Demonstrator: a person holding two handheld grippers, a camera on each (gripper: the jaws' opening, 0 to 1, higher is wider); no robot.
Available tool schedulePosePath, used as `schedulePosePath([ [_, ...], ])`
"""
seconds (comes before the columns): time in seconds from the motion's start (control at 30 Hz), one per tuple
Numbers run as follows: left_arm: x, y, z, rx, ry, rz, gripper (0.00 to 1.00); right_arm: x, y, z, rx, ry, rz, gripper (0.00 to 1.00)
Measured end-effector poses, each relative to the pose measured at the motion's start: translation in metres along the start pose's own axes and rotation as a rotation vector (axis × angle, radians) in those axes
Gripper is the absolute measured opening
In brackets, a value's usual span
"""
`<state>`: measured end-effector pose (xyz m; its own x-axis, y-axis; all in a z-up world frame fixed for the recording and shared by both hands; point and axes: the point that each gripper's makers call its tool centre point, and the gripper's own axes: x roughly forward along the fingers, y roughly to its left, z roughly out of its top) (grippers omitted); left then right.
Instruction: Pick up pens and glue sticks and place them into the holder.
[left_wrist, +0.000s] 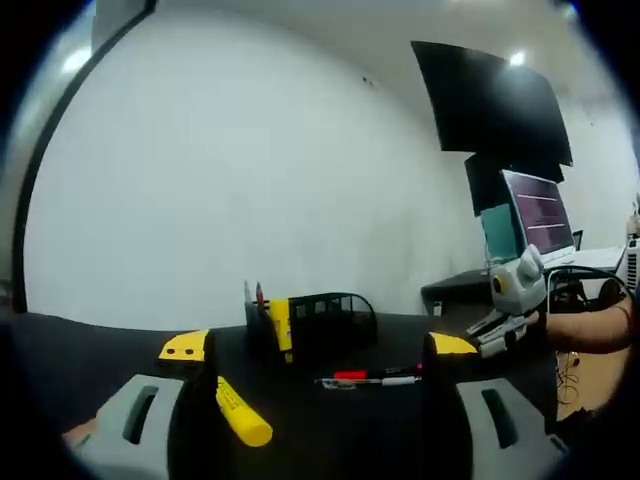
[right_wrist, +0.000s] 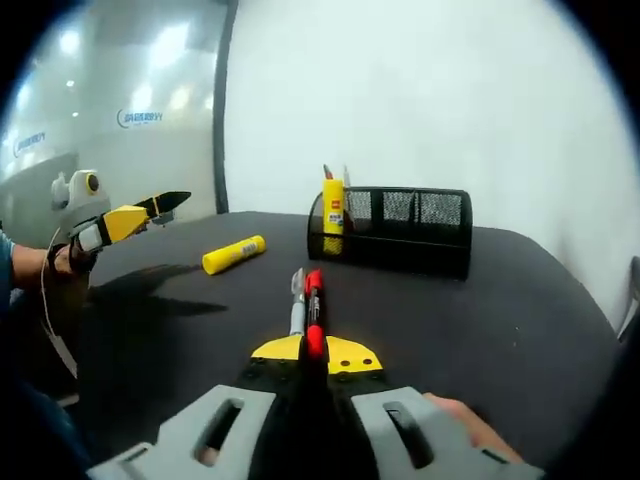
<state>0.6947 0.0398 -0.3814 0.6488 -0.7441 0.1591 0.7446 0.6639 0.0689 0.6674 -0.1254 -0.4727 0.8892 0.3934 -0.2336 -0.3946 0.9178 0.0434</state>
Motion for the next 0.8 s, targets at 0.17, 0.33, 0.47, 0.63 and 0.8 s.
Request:
schedulePosePath([
  [0.17,-0.004,-0.002,0.004,0.001,-0.007,-0.012,0.84,-0.001,-0.002,0.002,0.015,-0.005,-0.014,0.04],
  [0.33,-0.005,-0.005,0.000,0.033,0.010,-0.040,0.85,0.000,-0.002,0.003,0.022,0.000,-0.020,0.04],
  [0.47,-0.004,-0.005,-0.003,0.017,0.027,-0.051,0.85,-0.002,-0.003,0.007,0.031,-0.008,-0.025,0.04],
  [0.63,-0.001,-0.005,-0.006,0.003,0.029,-0.053,0.84,-0.007,-0.006,0.015,0.013,-0.003,-0.042,0.04],
  [0.8,0.001,-0.007,-0.009,0.015,0.030,-0.060,0.83,-0.012,-0.012,0.026,-0.004,0.004,-0.058,0.04],
])
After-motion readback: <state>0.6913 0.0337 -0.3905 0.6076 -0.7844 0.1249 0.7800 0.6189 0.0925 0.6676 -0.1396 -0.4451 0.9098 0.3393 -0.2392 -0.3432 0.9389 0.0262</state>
